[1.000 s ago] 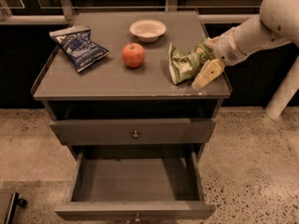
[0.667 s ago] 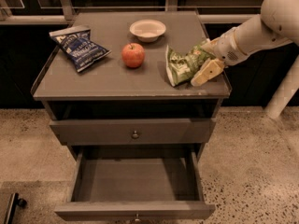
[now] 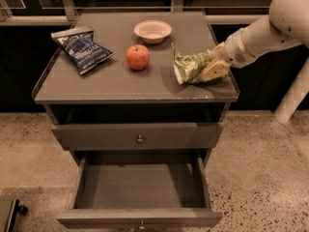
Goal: Place green jalapeno chip bag into middle drawer
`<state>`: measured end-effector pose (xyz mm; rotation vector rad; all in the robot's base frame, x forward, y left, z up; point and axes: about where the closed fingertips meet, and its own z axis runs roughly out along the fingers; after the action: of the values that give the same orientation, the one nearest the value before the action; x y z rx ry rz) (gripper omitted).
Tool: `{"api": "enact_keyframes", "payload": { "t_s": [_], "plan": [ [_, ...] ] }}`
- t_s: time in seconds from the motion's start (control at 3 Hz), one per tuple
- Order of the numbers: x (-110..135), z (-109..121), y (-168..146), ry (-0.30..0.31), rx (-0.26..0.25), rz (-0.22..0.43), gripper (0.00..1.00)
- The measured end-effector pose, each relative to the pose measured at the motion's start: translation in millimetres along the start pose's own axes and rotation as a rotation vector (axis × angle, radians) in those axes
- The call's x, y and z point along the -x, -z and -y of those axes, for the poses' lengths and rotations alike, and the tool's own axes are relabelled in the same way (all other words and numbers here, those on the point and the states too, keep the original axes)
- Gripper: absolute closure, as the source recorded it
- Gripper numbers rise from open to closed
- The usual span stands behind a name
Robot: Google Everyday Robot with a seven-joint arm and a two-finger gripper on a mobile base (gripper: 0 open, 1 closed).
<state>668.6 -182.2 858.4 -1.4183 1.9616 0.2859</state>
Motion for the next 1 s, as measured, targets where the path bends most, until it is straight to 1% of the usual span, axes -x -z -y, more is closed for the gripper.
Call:
{"api": "enact_keyframes", "payload": {
  "t_s": [0.33, 0.67, 1.0],
  "plan": [
    [0.0, 0.0, 0.0, 0.000, 0.000, 0.000, 0.87],
    [0.0, 0.0, -0.1, 0.000, 0.000, 0.000, 1.00],
    [1.4, -6.0, 1.1, 0.002, 0.011, 0.003, 1.00]
  ]
}}
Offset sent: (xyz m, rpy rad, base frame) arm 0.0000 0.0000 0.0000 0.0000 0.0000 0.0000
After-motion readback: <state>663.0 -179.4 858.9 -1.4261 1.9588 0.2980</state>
